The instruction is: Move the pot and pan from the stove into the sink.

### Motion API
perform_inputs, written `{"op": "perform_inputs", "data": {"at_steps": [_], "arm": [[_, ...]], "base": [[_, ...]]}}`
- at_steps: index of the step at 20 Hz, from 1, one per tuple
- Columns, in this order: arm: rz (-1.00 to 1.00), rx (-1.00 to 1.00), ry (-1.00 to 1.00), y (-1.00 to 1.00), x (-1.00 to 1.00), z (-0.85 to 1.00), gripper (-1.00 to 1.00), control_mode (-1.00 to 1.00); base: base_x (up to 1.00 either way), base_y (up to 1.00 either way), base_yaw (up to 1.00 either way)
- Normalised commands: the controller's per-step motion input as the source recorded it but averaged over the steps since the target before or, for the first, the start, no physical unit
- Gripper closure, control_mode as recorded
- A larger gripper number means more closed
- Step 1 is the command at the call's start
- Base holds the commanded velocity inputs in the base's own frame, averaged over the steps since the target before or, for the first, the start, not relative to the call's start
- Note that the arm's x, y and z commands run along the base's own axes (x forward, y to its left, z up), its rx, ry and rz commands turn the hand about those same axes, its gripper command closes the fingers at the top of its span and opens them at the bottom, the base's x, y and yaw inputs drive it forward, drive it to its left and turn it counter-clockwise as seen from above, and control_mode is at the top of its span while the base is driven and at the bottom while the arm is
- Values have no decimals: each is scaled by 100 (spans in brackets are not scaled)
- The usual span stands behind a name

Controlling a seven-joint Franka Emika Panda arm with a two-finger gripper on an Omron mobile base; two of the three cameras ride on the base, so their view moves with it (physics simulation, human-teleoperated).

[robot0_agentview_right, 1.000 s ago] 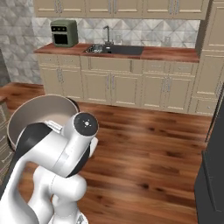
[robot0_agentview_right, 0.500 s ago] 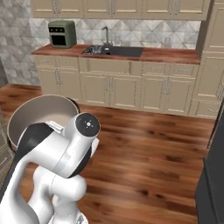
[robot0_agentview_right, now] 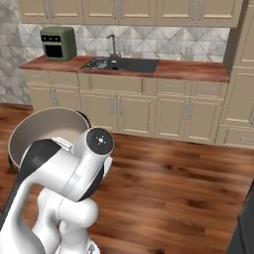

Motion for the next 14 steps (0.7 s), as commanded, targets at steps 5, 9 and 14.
{"op": "perform_inputs", "data": {"at_steps": [5, 9, 14], "arm": [[0, 0, 0, 0, 0, 0, 100, 100], [0, 0, 0, 0, 0, 0, 100, 100], [0, 0, 0, 0, 0, 0, 100, 100]], "base": [[100, 25, -2], [100, 30, -1], [100, 33, 0]]}}
